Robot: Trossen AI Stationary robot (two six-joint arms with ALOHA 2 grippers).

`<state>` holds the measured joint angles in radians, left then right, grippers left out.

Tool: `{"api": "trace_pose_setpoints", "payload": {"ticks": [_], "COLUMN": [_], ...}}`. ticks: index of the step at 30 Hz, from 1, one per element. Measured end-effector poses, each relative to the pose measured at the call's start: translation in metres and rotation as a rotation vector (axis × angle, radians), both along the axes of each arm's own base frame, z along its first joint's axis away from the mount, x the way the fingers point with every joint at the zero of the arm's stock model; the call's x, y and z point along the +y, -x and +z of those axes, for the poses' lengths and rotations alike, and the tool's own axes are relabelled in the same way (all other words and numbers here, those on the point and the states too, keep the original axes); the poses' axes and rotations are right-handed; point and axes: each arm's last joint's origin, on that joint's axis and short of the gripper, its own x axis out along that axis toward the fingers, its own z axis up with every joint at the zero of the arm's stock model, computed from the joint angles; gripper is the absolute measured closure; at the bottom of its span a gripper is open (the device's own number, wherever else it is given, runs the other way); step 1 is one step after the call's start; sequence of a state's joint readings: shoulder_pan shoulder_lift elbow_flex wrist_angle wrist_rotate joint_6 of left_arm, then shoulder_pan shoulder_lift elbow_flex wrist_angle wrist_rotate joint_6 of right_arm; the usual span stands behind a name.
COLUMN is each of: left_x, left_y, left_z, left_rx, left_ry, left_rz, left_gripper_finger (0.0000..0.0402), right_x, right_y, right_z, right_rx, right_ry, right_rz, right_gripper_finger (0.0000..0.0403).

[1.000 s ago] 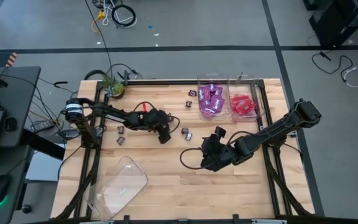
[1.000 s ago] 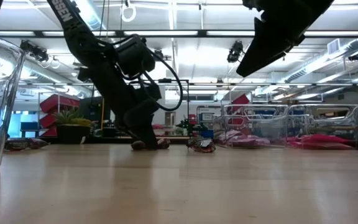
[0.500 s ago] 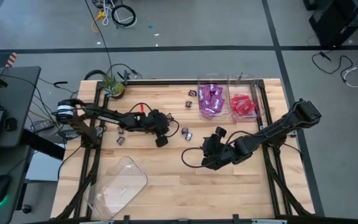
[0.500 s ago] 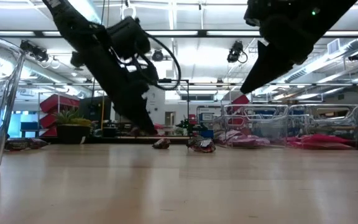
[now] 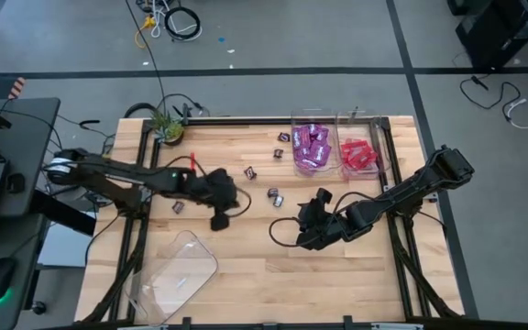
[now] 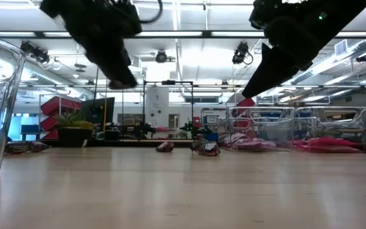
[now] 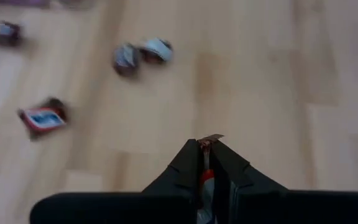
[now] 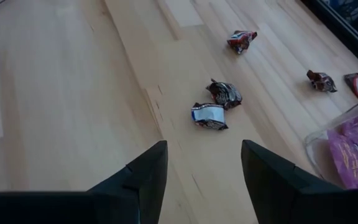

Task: Sort candy
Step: Put the brown candy into the bottom transparent bin

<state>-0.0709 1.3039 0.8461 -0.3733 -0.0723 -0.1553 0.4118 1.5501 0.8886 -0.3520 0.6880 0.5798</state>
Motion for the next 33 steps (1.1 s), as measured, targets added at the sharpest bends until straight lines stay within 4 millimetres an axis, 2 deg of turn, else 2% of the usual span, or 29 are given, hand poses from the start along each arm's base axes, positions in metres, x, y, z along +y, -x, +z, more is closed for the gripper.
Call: {"api": "trace_pose_setpoints", "payload": {"ticks": [5, 14, 21, 28, 33], "left_x": [-0.029, -0.071, -0.09, -0.1, -0.11], "left_y": [0.014, 0.037, 0.046, 0.05, 0.056], "left_z": [0.014, 0.011, 0.01, 0.012, 0.005], "left_rx": [0.147, 0.359, 0.416, 0.44, 0.554], "left_ry": [0.037, 0.236, 0.323, 0.385, 0.484], "left_rz": [-0.059, -0.134, -0.128, -0.121, -0.16], "left_gripper_finger": [0.038, 0.038, 0.038, 0.0381, 0.0381], "right_x": [0.0, 0.001, 0.001, 0.001, 0.001], "right_y": [-0.001, -0.002, -0.002, -0.002, -0.002], "right_z": [0.001, 0.001, 0.001, 0.001, 0.001], "right_rx": [-0.01, -0.017, -0.02, -0.021, -0.021], "right_ry": [-0.001, -0.002, -0.004, -0.003, -0.004], "right_rz": [0.005, 0.008, 0.009, 0.01, 0.01], "right_gripper_finger": [0.0212, 0.0214, 0.0216, 0.0214, 0.0217]}}
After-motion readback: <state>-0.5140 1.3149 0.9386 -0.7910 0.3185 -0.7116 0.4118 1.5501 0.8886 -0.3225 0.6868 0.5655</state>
